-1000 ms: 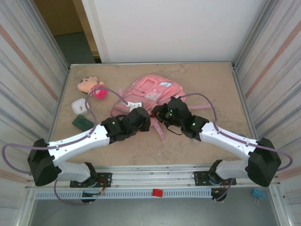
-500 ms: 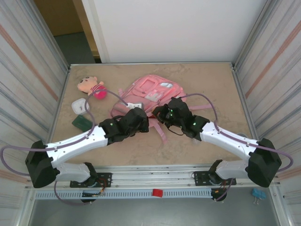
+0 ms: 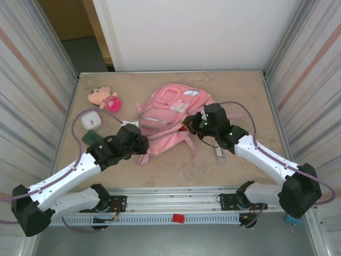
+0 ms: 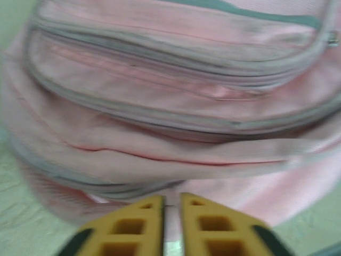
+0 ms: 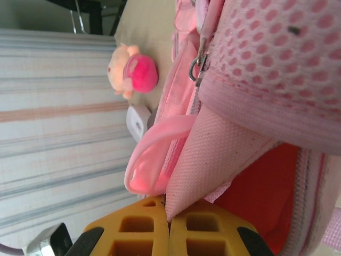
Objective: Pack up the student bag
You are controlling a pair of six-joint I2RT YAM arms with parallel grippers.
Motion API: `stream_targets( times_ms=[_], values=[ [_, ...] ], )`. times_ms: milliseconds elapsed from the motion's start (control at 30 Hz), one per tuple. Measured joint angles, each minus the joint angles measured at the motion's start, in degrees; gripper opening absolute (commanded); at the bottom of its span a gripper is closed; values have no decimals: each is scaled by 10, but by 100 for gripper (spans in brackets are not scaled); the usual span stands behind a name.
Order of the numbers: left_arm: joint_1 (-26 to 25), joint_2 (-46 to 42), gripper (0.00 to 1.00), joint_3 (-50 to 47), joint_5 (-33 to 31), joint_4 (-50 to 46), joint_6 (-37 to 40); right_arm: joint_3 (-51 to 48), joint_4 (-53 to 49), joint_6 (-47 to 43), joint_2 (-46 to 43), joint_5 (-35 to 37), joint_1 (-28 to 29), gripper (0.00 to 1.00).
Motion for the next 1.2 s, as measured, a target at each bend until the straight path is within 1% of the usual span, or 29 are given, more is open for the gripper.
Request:
stream_targets(
  times_ms=[67,167,233,300,400,500,567,800,833,933,1000,1033,1067,1200],
  values=[
    [-8,3,40,0,25,28,1,0,1,3,1,1,9,0],
    [-49,21,49,10,40,66,0,1,1,11,2,5,20,0],
    [-78,49,59,32,42,79,-4,4,1,17,2,12,28,0],
    [-96,81,62,59,37,84,-10,7,2,20,2,19,36,0],
    [-117,129,62,101,9,78,-15,10,2,28,2,31,49,0],
    [-132,165,59,129,-24,71,-21,11,2,31,2,37,60,0],
    [-136,179,54,134,-45,65,-27,12,2,33,2,41,64,0],
    [-138,219,43,158,-105,33,-40,12,2,45,3,56,77,0],
    [-137,221,40,158,-108,32,-41,12,1,45,3,59,78,0],
    [-136,224,28,158,-116,32,-45,12,1,45,3,63,79,0],
    [-132,224,16,157,-117,35,-51,12,1,47,3,64,79,0],
    [-132,224,12,157,-117,37,-51,12,1,47,3,65,79,0],
    [-132,224,9,157,-117,39,-51,12,1,48,3,67,79,0],
    [-132,224,8,155,-114,54,-50,12,2,49,3,70,79,0]
  ],
)
